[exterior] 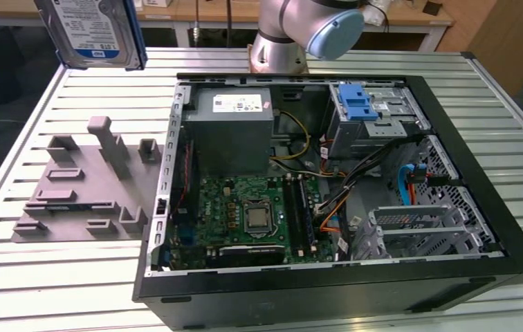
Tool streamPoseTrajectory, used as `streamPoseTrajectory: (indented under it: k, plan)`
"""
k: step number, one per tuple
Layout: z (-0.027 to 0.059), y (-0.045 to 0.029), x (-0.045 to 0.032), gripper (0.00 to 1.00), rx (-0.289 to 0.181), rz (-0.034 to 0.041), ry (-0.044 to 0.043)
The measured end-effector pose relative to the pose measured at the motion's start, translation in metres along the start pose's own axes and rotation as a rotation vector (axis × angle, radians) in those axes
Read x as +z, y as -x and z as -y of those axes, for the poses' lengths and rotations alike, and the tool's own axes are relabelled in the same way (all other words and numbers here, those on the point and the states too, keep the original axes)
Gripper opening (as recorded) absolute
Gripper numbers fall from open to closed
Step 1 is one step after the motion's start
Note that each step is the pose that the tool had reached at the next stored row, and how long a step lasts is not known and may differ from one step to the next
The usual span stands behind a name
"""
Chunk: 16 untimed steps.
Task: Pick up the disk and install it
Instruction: 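Pick up the disk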
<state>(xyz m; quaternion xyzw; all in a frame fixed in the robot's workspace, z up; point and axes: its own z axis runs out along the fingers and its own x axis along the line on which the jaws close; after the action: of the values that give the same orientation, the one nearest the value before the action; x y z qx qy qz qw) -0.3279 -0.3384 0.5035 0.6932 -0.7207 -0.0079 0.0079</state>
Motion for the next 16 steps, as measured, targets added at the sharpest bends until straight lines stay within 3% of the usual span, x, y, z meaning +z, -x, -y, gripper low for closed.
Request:
streamPoseTrajectory:
  k: [16]
  plan:
    - [0.0133, 0.0005, -0.0003, 0.36, 0.000, 0.0000, 0.0000]
